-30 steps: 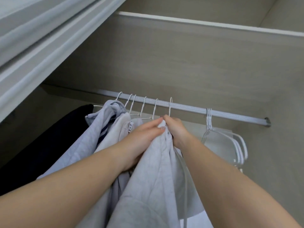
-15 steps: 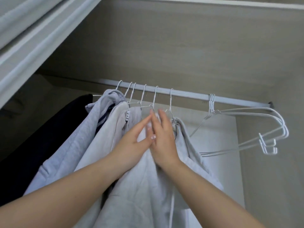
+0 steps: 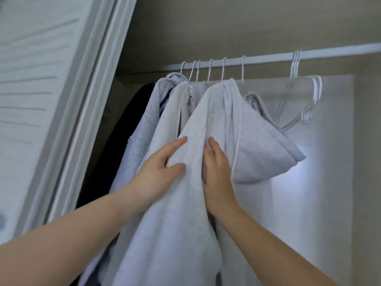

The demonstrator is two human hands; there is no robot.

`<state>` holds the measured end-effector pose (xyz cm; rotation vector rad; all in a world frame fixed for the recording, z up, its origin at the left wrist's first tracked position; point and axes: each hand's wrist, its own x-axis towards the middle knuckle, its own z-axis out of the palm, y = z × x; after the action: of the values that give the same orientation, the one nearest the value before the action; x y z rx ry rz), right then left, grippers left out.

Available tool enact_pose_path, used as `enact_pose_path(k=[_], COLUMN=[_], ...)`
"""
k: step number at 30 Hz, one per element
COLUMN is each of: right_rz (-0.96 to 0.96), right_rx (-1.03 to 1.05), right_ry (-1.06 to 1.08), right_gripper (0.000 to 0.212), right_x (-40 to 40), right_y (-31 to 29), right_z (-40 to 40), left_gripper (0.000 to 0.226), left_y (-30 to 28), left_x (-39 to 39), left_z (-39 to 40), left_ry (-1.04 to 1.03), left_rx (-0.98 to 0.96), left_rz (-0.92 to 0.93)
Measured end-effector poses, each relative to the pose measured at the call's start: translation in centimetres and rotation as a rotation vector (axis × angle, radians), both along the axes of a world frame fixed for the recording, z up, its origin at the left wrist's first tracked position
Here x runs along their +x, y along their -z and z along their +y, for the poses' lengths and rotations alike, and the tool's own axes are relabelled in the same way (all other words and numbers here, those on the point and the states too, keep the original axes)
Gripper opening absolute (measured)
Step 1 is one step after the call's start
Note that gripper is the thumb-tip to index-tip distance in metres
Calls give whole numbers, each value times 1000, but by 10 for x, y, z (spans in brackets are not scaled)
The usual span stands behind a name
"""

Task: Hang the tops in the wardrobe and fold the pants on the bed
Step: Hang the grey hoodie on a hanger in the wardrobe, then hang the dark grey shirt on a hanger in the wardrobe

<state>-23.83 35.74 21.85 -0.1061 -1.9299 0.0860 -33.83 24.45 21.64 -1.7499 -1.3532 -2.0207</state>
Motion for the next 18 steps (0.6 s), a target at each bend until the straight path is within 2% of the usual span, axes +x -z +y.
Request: enact_pose_path(k=[2,4,9,14,18], right_rz=[123,142,-67,-245,-384], right_rx=[-55,-129,-96,-175,-177], right_ry=[-74,-175,-357,-499,-581], right_gripper=[55,57,47,41,35], right_x=[9,17,24,36,43], right_y=[19,45,136,190,217], right_z=[-21,-52,-149,-230,-315], left_gripper=[52,48,39,28,28], left_y=[27,57,130,179,213], left_x=[11,26,59,78,102], left_z=[-27,-61,-160,-263,-377], left_ry=[-3,-48,-175,-339,-559], left_rx=[-38,-86,-182,-224,-215], left_rz=[-56,-143,-421,-526,-582])
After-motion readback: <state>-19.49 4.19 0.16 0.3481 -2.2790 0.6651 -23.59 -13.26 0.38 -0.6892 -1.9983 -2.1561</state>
